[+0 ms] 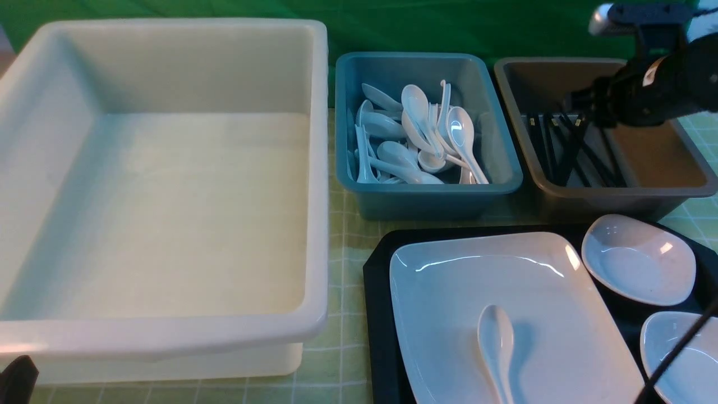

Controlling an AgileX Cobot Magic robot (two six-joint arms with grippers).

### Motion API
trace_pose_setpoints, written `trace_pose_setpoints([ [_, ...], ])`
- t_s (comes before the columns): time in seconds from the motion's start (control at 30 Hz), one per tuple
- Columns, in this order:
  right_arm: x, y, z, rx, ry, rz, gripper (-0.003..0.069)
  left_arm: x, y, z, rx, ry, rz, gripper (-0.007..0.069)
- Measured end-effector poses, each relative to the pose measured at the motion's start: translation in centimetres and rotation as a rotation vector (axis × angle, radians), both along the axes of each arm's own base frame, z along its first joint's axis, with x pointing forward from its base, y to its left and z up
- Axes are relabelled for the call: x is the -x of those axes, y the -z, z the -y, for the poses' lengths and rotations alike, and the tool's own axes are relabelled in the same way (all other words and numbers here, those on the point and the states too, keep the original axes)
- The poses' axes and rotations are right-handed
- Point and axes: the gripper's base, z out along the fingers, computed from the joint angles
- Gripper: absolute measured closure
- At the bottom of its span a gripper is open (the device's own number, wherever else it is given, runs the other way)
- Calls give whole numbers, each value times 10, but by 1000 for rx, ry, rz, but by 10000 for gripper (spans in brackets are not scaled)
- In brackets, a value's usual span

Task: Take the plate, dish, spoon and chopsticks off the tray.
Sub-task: Use the right arm to put the chopsticks into the small storage box on the right, then use the right arm to grab a soup spoon from the plate

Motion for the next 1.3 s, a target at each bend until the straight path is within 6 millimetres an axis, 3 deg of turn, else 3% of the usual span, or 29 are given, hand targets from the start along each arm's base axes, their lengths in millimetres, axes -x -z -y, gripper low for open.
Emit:
trace_pose_setpoints([
  [0.03, 6, -9, 1, 9, -2, 0, 466, 0, 0, 0, 0, 0, 0, 401],
  [0.1, 38, -46, 8, 46, -1, -27, 575, 0, 0, 0, 0, 0, 0, 401],
  [0.13, 41, -49, 8, 50, -3, -30, 583, 0, 0, 0, 0, 0, 0, 401],
  [0.2, 72, -74, 14, 77, -1, -77, 642, 0, 0, 0, 0, 0, 0, 401],
  [0.4, 147, -116, 19, 106, -24, -197, 662, 0, 0, 0, 0, 0, 0, 401],
  [0.53, 195, -128, 17, 92, -66, -200, 662, 0, 0, 0, 0, 0, 0, 401],
  [0.67, 229, -122, 15, 53, -106, -191, 662, 0, 0, 0, 0, 0, 0, 401],
  [0.7, 249, -112, 13, 25, -135, -194, 662, 0, 0, 0, 0, 0, 0, 401],
  [0.8, 285, -92, 16, -6, -179, -161, 661, 0, 0, 0, 0, 0, 0, 401],
  [0.97, 332, -64, 30, -75, -191, -6, 655, 0, 0, 0, 0, 0, 0, 401],
  [1.13, 356, -42, 38, -119, -201, 156, 648, 0, 0, 0, 0, 0, 0, 401],
  [1.3, 362, -28, 40, -103, -222, 201, 643, 0, 0, 0, 0, 0, 0, 401],
])
